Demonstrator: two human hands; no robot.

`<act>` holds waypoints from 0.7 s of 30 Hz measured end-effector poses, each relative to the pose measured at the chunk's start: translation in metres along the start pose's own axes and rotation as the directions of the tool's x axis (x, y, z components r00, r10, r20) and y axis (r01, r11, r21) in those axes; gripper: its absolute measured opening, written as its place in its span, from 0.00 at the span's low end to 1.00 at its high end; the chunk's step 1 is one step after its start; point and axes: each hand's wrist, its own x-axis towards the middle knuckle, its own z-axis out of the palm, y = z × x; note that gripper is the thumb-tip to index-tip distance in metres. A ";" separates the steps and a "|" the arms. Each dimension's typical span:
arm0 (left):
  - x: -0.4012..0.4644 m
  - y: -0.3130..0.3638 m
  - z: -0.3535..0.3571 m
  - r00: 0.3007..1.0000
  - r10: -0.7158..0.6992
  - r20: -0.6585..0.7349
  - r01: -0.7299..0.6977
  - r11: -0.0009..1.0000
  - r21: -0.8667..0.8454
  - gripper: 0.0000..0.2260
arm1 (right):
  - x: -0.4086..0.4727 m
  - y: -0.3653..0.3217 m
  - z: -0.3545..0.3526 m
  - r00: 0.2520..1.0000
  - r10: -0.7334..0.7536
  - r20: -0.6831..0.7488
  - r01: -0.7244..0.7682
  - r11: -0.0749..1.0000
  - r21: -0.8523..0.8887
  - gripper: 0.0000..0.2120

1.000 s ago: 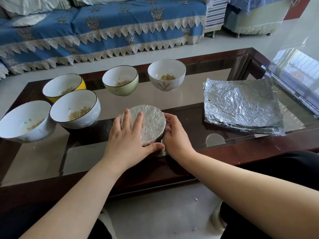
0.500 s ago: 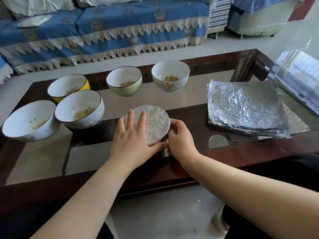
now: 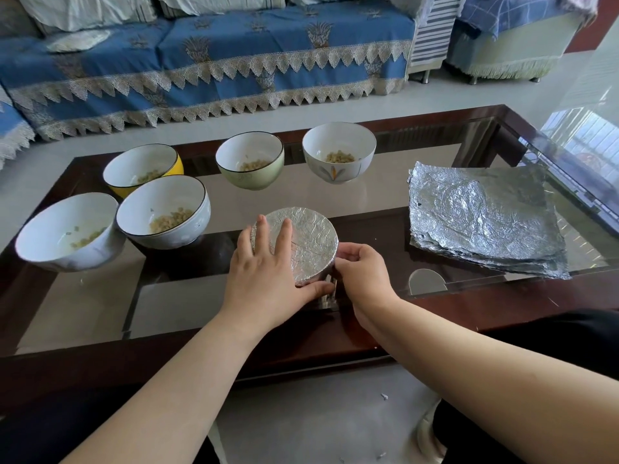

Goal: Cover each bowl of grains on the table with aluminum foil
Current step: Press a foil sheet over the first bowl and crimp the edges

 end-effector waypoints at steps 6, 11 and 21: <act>0.001 0.000 0.001 1.000 -0.001 0.002 0.001 1.000 -0.001 0.56 | -0.017 -0.011 -0.012 0.990 0.042 0.131 -0.068 0.977 0.202 0.24; 0.001 0.003 0.000 1.000 -0.022 -0.006 0.022 1.000 -0.010 0.57 | -0.029 -0.014 -0.012 0.966 0.003 0.260 -0.069 0.967 0.246 0.30; 0.008 -0.008 -0.009 0.995 0.038 0.091 -0.015 0.971 -0.239 0.58 | -0.017 -0.022 -0.020 0.929 0.182 0.322 -0.263 0.938 0.227 0.21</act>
